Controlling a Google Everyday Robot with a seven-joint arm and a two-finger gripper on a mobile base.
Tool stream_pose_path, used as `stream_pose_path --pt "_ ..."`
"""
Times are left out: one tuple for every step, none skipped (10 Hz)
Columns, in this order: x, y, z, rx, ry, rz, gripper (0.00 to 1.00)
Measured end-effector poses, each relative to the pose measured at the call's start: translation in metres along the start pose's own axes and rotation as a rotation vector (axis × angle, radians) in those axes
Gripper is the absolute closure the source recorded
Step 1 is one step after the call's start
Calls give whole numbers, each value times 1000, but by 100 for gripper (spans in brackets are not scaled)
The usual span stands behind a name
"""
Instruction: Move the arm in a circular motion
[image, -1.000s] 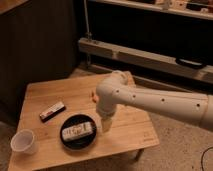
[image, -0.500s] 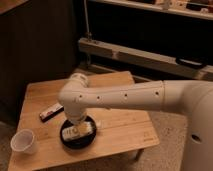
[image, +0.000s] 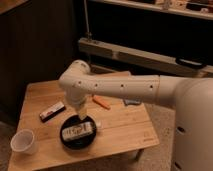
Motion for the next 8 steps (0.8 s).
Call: stream_pose_path --pt "-21 16 -8 -15 -16 -3 33" --pt "-33 25 -12 -22 -27 -7 33" --pt "-43 33 -16 -27 -34 -8 33" --pt "-48 35 -17 -28 -41 -5 33" --pt "-49 36 -20 -28 -51 6 33" --pt "-50 39 -22 -30 -55 25 33" --pt "-61 38 -23 -28 -62 47 33" --pt "-71 37 -24 -28 -67 67 33"
